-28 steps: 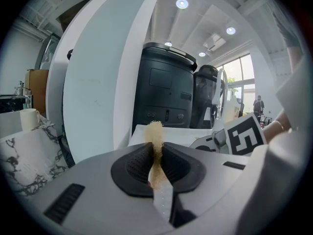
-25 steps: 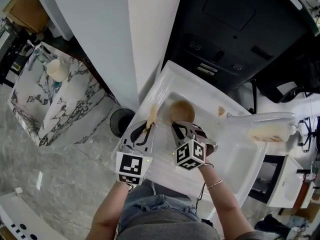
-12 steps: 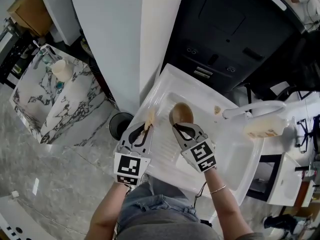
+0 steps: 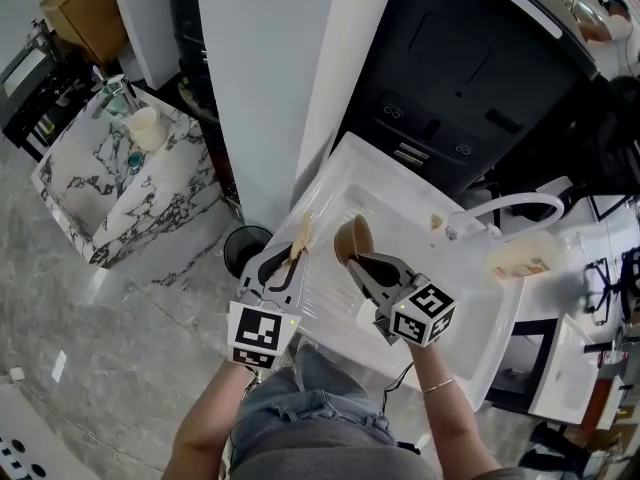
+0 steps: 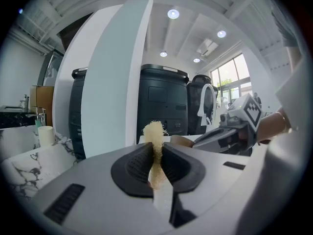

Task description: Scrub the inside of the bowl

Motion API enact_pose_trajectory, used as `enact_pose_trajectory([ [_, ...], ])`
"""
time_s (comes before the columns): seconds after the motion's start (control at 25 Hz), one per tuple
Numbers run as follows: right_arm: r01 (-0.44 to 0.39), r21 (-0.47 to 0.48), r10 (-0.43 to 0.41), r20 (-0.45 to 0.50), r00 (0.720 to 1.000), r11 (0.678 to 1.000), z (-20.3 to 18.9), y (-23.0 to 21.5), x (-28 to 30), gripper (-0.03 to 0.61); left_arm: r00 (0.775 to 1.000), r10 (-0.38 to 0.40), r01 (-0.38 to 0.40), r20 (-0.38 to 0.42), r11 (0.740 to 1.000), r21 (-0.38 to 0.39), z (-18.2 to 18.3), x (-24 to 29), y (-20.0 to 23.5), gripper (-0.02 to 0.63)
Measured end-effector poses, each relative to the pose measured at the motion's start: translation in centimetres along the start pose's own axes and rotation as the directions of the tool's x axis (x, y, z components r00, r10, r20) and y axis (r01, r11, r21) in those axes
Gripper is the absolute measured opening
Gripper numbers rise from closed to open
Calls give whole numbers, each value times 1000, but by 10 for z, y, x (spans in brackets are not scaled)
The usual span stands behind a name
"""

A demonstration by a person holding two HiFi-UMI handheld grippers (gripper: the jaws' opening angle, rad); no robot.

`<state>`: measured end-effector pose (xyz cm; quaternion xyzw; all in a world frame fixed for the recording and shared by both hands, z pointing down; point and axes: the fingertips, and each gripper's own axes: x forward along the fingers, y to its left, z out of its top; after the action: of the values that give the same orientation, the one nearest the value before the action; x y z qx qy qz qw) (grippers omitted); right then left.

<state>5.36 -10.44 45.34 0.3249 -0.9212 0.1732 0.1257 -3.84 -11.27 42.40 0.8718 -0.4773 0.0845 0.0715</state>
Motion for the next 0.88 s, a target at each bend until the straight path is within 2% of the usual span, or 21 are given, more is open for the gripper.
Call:
enact_pose_trajectory([
  [0.36,-146,65,137,134,982,987,18,41,-5,23,1000,15,-15,9,997,82,11,-28,3,44],
  [0.56,-250,51,233,225,946,967,35,63,-17,23,1000,-14,14,-2,993,113,21,-34,5,44],
  [0.76,-326,-8,316,268,910,945,43,77,-35,23,991,-119,126,-58,983,135,31,-27,4,44],
  [0.88,-350,-35,345,283,895,936,45,80,-46,23,971,-208,226,-120,961,162,37,-15,-2,44],
])
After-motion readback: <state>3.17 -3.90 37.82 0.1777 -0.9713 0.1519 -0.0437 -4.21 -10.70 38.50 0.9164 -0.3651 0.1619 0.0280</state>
